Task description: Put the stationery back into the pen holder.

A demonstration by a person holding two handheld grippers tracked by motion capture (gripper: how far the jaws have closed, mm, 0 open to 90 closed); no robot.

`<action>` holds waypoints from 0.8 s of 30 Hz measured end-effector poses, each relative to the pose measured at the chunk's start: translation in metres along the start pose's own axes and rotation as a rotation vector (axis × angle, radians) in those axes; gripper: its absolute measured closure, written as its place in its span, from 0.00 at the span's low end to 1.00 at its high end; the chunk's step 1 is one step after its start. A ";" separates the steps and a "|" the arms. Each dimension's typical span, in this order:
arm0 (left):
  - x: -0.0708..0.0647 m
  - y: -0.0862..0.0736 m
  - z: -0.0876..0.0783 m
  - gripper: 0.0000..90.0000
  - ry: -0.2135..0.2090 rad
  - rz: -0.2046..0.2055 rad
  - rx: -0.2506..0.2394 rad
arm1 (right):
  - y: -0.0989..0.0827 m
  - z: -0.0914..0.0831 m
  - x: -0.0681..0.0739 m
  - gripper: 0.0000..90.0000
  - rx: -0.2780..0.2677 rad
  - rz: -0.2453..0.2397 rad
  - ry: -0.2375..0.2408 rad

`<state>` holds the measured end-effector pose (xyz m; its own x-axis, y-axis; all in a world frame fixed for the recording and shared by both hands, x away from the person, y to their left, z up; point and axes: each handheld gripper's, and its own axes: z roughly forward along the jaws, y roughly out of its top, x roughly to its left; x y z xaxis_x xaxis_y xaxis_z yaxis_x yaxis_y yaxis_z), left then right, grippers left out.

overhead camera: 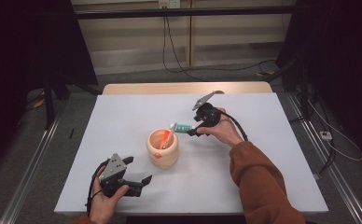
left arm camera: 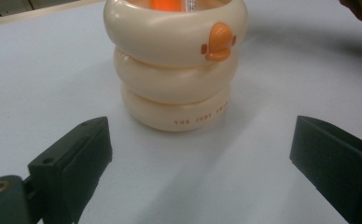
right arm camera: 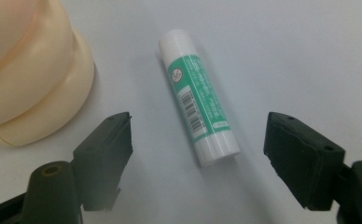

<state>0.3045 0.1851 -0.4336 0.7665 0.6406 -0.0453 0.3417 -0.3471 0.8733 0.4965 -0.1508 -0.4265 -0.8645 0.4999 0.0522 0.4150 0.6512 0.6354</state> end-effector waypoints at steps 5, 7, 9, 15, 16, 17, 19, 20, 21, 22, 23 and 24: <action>0.003 0.000 -0.002 0.06 0.006 -0.016 -0.008 | 0.004 0.005 -0.003 0.30 0.048 -0.045 0.000; 0.005 -0.001 -0.003 0.06 0.007 -0.024 -0.010 | 0.007 0.007 -0.005 0.31 0.064 -0.066 0.004; 0.005 -0.001 -0.003 0.06 0.005 -0.032 -0.008 | 0.010 0.009 -0.006 0.32 0.059 -0.083 0.013; 0.005 -0.001 -0.002 0.06 0.000 -0.023 -0.001 | 0.017 0.022 -0.012 0.36 0.083 -0.083 0.012; 0.006 -0.001 -0.002 0.06 0.000 -0.023 0.000 | 0.018 0.023 -0.013 0.38 0.081 -0.084 0.027; 0.006 -0.001 -0.002 0.06 -0.002 -0.027 -0.001 | 0.018 0.025 -0.013 0.40 0.085 -0.084 0.029; 0.006 -0.001 -0.002 0.06 -0.002 -0.029 -0.002 | 0.018 0.029 -0.013 0.40 0.097 -0.087 0.036; 0.006 -0.001 -0.002 0.06 -0.002 -0.031 -0.001 | 0.018 0.031 -0.012 0.43 0.101 -0.083 0.040; 0.006 -0.001 -0.002 0.06 -0.002 -0.029 -0.002 | 0.019 0.032 -0.012 0.44 0.098 -0.087 0.046; 0.006 -0.001 -0.001 0.06 -0.003 -0.032 -0.002 | 0.019 0.034 -0.012 0.44 0.097 -0.085 0.050; 0.007 -0.001 -0.002 0.06 -0.002 -0.029 -0.002 | 0.020 0.035 -0.012 0.47 0.099 -0.093 0.054; 0.007 -0.001 -0.002 0.06 -0.003 -0.032 -0.003 | 0.021 0.036 -0.011 0.48 0.106 -0.094 0.054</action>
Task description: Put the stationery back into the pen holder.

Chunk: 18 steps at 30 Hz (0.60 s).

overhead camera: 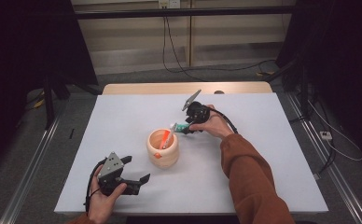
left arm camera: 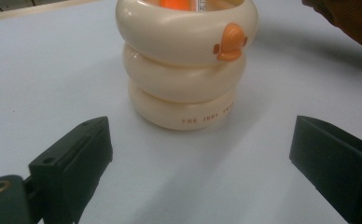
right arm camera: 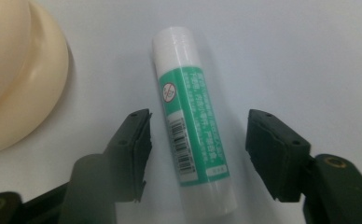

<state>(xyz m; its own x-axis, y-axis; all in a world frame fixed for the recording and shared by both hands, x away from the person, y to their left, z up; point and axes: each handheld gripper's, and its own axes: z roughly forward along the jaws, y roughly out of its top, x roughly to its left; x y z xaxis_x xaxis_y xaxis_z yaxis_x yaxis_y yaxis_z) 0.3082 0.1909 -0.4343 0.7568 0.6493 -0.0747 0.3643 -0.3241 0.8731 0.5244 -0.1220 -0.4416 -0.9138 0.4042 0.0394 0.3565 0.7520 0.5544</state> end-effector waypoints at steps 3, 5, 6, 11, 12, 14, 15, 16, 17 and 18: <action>0.000 0.000 -0.001 0.06 0.004 -0.003 0.002 | 0.001 0.002 0.001 0.50 0.012 -0.014 0.001; 0.001 0.000 0.000 0.06 0.003 -0.007 0.002 | 0.000 0.002 0.000 0.52 0.016 -0.008 0.005; 0.001 0.000 0.000 0.06 0.002 -0.009 0.003 | 0.000 0.002 0.000 0.52 0.017 -0.006 0.004; 0.001 0.000 0.000 0.06 0.003 -0.005 0.005 | 0.000 0.005 0.001 0.63 0.034 -0.020 0.003; 0.001 0.000 0.000 0.06 0.002 -0.009 0.003 | 0.000 0.005 0.000 0.66 0.030 -0.020 0.006; 0.001 0.000 0.000 0.06 0.001 -0.012 0.005 | -0.001 0.004 0.000 0.73 0.035 -0.006 0.004; 0.001 0.000 0.000 0.06 0.000 -0.012 0.005 | -0.001 0.004 0.000 0.74 0.037 -0.009 -0.005; 0.001 0.000 0.000 0.06 0.000 -0.012 0.004 | 0.000 0.004 0.000 0.74 0.037 -0.017 -0.006; 0.000 0.000 0.000 0.06 0.000 -0.012 0.004 | 0.000 0.004 0.000 0.75 0.038 -0.018 -0.010; 0.000 0.000 0.000 0.06 0.000 -0.012 0.004 | 0.001 0.004 0.001 0.75 0.047 -0.019 -0.013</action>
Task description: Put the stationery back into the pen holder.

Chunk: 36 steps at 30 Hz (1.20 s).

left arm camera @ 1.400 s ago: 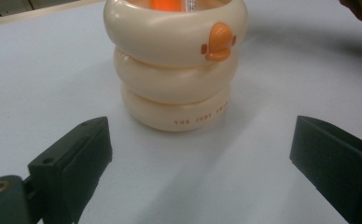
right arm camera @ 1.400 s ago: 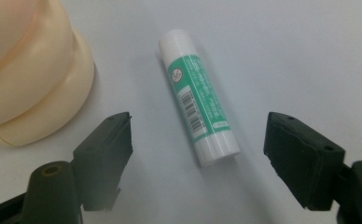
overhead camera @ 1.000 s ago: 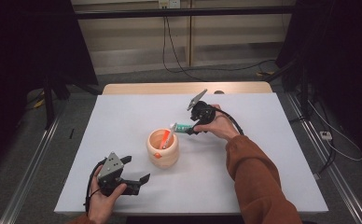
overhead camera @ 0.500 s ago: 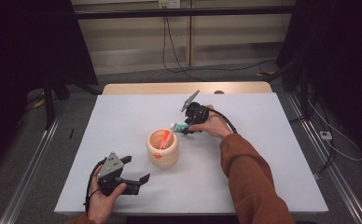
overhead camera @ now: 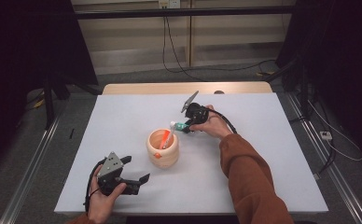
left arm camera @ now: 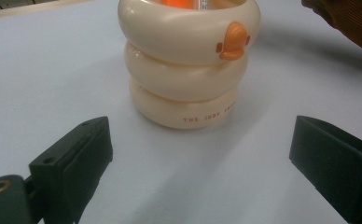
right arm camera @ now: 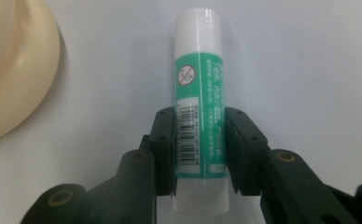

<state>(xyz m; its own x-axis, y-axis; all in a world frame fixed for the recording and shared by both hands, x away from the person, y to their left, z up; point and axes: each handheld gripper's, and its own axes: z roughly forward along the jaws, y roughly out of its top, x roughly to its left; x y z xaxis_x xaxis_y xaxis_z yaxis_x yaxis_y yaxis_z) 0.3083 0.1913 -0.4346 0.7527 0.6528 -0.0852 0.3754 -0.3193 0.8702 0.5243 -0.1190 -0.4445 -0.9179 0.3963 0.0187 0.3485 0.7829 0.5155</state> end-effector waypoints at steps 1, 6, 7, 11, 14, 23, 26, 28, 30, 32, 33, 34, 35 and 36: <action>0.000 0.000 0.000 0.07 0.001 0.005 0.002 | 0.000 0.000 0.001 0.75 0.006 0.002 -0.004; 0.000 0.000 0.000 0.07 0.000 0.000 0.000 | 0.000 0.000 0.001 0.75 -0.002 0.003 -0.010; 0.001 0.000 0.000 0.07 0.000 0.001 0.002 | 0.000 0.000 0.001 0.75 -0.003 0.005 -0.010; 0.001 0.000 -0.001 0.07 0.003 0.001 0.001 | -0.001 -0.001 0.001 0.75 -0.006 0.016 -0.008; 0.001 0.000 -0.001 0.07 0.004 -0.002 0.000 | -0.004 -0.004 0.001 0.75 -0.010 0.034 -0.007; 0.001 0.000 -0.001 0.07 0.009 -0.003 -0.001 | -0.009 -0.013 0.003 0.75 -0.046 0.058 -0.018; 0.002 0.000 -0.001 0.07 0.012 -0.004 -0.003 | -0.012 -0.016 0.003 0.75 -0.061 0.078 -0.026; 0.002 0.000 -0.002 0.07 0.013 -0.005 -0.004 | -0.015 -0.018 0.004 0.75 -0.074 0.101 -0.031; 0.002 0.000 -0.002 0.07 0.015 -0.009 -0.008 | -0.018 -0.021 0.004 0.75 -0.090 0.112 -0.036; 0.002 0.000 -0.002 0.07 0.015 -0.010 -0.010 | -0.021 -0.023 0.004 0.75 -0.108 0.116 -0.046; 0.003 0.000 -0.002 0.07 0.016 -0.013 -0.011 | -0.023 -0.026 0.006 0.75 -0.114 0.136 -0.045; 0.003 0.000 -0.002 0.07 0.017 -0.016 -0.012 | -0.024 -0.027 0.006 0.75 -0.124 0.135 -0.052; 0.003 0.000 -0.002 0.07 0.019 -0.017 -0.010 | -0.026 -0.029 0.007 0.75 -0.134 0.146 -0.053; 0.003 0.000 -0.002 0.07 0.021 -0.018 -0.010 | -0.027 -0.030 0.008 0.75 -0.145 0.157 -0.054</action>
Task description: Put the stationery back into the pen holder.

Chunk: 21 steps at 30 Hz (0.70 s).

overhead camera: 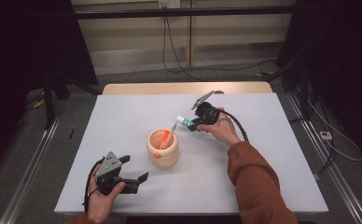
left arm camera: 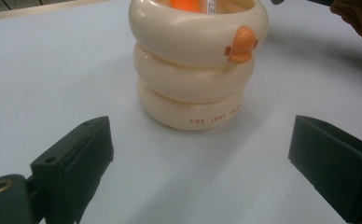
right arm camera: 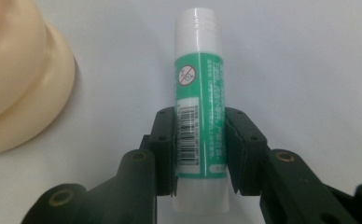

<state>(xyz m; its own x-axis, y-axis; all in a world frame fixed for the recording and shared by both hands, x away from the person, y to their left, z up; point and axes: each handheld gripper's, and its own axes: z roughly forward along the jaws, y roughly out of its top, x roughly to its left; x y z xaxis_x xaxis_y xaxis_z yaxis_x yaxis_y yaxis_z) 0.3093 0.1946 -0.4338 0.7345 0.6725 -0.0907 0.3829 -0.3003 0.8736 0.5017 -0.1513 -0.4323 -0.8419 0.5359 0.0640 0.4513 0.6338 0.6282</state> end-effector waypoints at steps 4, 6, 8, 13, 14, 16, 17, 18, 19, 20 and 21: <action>0.000 0.000 0.000 0.07 0.000 0.001 0.001 | -0.005 -0.007 0.003 0.75 -0.037 0.034 -0.020; 0.000 0.000 0.000 0.07 -0.004 0.009 0.003 | -0.007 -0.010 0.003 0.75 -0.055 0.048 -0.026; -0.001 0.000 0.001 0.07 -0.001 0.014 0.004 | -0.009 -0.014 0.004 0.75 -0.071 0.066 -0.031; -0.001 0.000 0.000 0.07 0.003 0.010 -0.001 | -0.015 -0.021 0.009 0.75 -0.113 0.093 -0.049; -0.001 0.000 0.000 0.07 0.003 0.009 -0.001 | -0.016 -0.022 0.010 0.75 -0.122 0.095 -0.044; -0.001 0.000 0.001 0.07 0.003 0.008 -0.002 | -0.019 -0.025 0.014 0.75 -0.142 0.094 -0.032; -0.001 0.000 0.001 0.07 0.004 0.008 -0.003 | -0.021 -0.026 0.016 0.75 -0.151 0.093 -0.032; -0.001 0.001 0.001 0.07 0.004 0.006 -0.005 | -0.022 -0.027 0.018 0.75 -0.157 0.091 -0.032; -0.001 0.001 0.001 0.07 0.003 0.005 -0.006 | -0.024 -0.027 0.020 0.75 -0.165 0.091 -0.031; -0.001 0.001 0.001 0.07 0.004 0.002 -0.007 | -0.025 -0.028 0.022 0.75 -0.175 0.096 -0.031; -0.001 0.001 0.001 0.07 0.006 0.004 -0.006 | -0.027 -0.029 0.023 0.75 -0.185 0.099 -0.033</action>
<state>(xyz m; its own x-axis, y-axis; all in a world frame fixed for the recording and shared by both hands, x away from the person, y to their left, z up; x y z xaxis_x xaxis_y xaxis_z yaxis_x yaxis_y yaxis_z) 0.3092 0.1928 -0.4337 0.7330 0.6750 -0.0843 0.3764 -0.2992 0.8768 0.4615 -0.1718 -0.4251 -0.7844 0.6107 0.1088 0.4665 0.4652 0.7523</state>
